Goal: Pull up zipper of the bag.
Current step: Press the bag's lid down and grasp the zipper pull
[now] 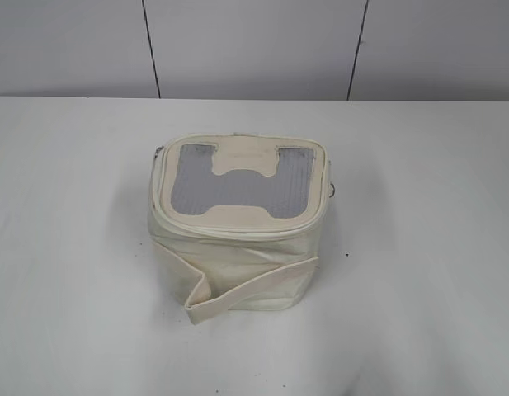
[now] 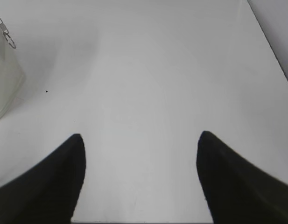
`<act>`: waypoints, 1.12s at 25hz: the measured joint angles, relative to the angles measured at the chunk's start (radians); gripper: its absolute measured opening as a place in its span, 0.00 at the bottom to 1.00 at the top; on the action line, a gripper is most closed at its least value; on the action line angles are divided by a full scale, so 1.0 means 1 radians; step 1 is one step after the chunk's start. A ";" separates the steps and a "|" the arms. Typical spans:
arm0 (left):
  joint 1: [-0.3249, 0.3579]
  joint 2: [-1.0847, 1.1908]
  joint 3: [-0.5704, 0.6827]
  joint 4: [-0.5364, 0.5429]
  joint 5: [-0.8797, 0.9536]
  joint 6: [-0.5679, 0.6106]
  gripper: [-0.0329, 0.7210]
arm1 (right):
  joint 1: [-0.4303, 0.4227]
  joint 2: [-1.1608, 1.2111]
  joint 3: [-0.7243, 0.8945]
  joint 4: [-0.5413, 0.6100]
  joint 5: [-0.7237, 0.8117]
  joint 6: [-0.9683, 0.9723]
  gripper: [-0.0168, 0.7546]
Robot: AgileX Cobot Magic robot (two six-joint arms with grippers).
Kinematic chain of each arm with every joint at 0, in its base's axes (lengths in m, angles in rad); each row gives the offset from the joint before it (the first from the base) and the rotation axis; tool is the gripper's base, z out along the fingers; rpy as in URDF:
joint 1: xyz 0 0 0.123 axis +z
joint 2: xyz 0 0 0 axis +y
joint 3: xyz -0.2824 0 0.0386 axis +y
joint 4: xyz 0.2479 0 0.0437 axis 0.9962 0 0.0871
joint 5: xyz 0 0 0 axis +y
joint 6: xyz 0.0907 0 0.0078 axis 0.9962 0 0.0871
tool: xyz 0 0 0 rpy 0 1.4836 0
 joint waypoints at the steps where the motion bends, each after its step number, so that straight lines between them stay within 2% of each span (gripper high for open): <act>1: 0.000 0.000 0.000 0.000 0.000 0.000 0.37 | 0.000 0.000 0.000 0.000 0.000 0.000 0.77; 28: 0.000 0.000 0.000 0.000 0.000 0.000 0.37 | 0.000 0.000 0.000 0.000 0.000 0.000 0.77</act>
